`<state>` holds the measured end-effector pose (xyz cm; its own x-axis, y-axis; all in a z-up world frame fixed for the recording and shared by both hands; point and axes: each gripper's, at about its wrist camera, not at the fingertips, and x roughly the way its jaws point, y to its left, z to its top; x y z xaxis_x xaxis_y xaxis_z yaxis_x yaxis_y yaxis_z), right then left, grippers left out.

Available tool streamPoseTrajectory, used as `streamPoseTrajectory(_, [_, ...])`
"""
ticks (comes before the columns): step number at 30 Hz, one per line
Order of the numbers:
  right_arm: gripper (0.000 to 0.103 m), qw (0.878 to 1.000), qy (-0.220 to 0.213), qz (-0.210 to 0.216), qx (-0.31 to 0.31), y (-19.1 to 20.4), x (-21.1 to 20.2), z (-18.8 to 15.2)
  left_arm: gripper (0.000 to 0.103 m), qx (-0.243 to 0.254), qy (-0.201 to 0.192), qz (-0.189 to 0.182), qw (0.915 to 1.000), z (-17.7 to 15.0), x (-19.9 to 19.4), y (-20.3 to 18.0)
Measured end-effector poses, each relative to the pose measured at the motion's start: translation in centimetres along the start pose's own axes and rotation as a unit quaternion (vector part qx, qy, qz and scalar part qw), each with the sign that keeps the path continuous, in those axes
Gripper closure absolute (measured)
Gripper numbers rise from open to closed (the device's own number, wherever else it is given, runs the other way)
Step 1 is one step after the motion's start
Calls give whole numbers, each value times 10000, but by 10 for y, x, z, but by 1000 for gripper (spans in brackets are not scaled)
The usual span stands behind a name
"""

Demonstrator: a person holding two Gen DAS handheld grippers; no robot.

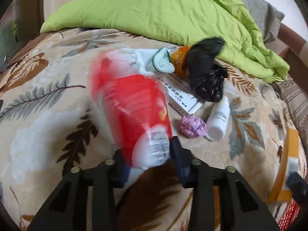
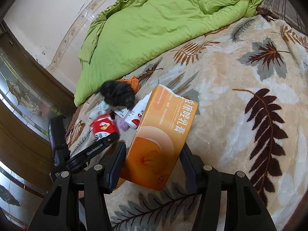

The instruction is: Collect trash

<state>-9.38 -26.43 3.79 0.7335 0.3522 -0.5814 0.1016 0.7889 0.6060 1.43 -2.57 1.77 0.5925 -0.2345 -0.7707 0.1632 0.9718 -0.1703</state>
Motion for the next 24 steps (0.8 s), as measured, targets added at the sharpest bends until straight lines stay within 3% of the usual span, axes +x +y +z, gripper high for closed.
streamPoseTrajectory(12, [42,9990,-42,-245,-372,10,-1,-3,72,372,-189,-464,9981,-46,-58,10])
streamPoseTrajectory(16, [42,9977,-54,-374,-571,17,1,-5,72,341,-308,-490,9977,-51,-61,12])
streamPoseTrajectory(24, [42,9931,-73,-554,-1032,32,3,-12,72,911,-744,-305,9926,-55,-70,-9])
